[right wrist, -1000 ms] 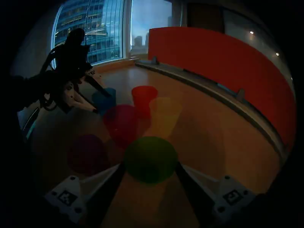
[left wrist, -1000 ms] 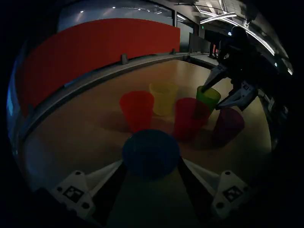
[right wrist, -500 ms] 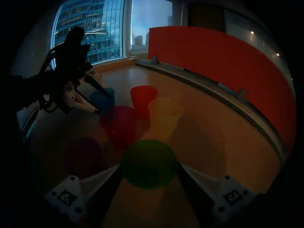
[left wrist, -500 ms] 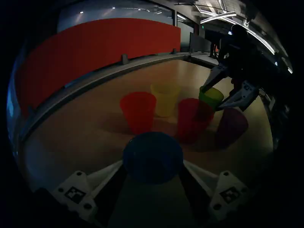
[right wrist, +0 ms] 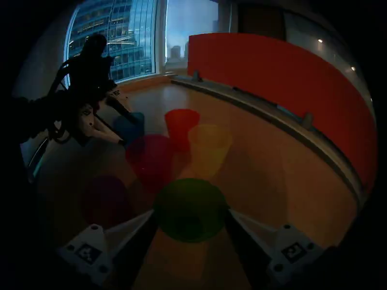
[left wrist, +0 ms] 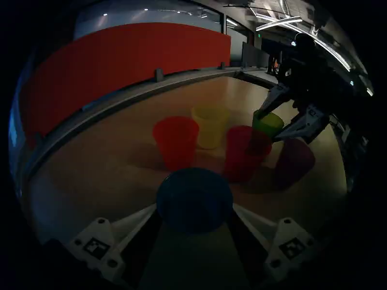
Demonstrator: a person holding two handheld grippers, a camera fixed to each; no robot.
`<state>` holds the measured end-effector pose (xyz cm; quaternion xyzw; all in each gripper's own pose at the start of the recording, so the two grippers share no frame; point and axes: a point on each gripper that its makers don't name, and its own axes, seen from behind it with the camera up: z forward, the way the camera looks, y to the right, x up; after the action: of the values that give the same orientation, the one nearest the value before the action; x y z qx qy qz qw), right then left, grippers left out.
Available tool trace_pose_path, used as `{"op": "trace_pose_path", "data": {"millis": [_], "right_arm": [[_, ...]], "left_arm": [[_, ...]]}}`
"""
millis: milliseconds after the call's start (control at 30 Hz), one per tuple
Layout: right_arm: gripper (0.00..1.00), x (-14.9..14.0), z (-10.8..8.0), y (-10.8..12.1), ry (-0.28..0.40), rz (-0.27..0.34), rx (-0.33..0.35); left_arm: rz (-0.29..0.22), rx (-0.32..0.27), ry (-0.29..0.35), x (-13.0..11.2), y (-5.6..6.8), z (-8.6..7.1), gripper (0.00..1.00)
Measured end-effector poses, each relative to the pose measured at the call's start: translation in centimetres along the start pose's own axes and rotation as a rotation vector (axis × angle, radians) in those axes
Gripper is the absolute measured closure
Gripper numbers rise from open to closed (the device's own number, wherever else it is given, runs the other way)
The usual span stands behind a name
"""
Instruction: Pour water
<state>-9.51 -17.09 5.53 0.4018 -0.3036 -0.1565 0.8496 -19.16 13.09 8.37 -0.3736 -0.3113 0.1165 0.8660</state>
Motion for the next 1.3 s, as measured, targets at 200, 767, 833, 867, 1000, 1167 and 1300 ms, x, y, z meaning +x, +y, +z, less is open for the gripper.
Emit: {"op": "trace_pose_path", "data": {"millis": [200, 767, 833, 867, 1000, 1167, 1300], "right_arm": [[0.09, 0.5, -0.4, 0.0, 0.015, 0.012, -0.005], [0.09, 3.9, -5.1, -1.0, 0.103, 0.015, -0.040], [0.09, 4.6, -5.8, -1.4, 0.121, 0.011, -0.044], [0.09, 5.0, -6.2, -1.5, 0.130, 0.009, -0.045], [0.09, 6.7, -7.6, -2.3, 0.171, -0.007, -0.053], [0.09, 8.5, -9.2, -3.2, 0.216, -0.023, -0.058], [0.09, 9.8, -10.2, -3.8, 0.254, -0.030, -0.068]], "left_arm": [[0.000, 0.002, -0.002, 0.0, 0.2, -0.2, 0.16], [-0.005, 0.022, 0.100, 3.3, 2.0, -3.9, 0.16], [-0.001, 0.031, 0.119, 3.9, 2.3, -4.8, 0.16], [0.002, 0.035, 0.128, 4.2, 2.5, -5.2, 0.16], [0.015, 0.061, 0.172, 5.7, 3.1, -6.9, 0.16], [0.021, 0.087, 0.227, 7.5, 3.5, -9.0, 0.16], [0.012, 0.105, 0.272, 8.8, 3.6, -10.4, 0.16]]}}
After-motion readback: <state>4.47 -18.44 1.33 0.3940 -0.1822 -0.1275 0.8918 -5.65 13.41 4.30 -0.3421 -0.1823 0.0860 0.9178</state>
